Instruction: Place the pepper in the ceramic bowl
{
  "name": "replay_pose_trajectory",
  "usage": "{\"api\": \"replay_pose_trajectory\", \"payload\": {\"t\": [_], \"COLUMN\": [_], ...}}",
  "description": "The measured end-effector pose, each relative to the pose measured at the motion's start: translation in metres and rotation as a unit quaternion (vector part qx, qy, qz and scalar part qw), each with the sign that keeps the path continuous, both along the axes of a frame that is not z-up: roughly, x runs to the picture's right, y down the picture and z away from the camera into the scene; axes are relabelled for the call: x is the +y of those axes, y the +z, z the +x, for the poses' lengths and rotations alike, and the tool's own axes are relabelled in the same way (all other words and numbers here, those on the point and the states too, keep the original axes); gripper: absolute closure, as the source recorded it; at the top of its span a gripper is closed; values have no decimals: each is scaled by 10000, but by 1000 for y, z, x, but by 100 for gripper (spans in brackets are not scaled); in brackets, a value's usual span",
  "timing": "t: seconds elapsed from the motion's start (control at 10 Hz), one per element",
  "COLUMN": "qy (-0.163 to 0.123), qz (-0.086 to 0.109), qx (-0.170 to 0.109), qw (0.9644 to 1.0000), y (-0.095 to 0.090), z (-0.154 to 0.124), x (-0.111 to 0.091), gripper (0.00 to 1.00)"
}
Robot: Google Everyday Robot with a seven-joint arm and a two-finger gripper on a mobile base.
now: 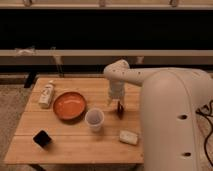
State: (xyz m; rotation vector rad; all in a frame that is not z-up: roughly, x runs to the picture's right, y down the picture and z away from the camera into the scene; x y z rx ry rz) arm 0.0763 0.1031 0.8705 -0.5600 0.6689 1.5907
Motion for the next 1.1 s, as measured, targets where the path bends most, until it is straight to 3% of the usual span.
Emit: {"api": "replay_pose_trajectory", "payload": {"t": [0.3,0.5,0.6,0.9,1.0,1.1], "qy": [-1,-7,24,72,113,182], "qz": [-26,-4,4,-90,-142,-198], "qx": [-28,-77,-128,-163,-161,-156], "qw": [10000,10000,9999,9998,9997,9995], "y": [8,19,36,44,44,42], "z": [15,18,22,25,27,30], "x": [4,2,1,8,10,12], "gripper": [35,35,35,36,41,53]}}
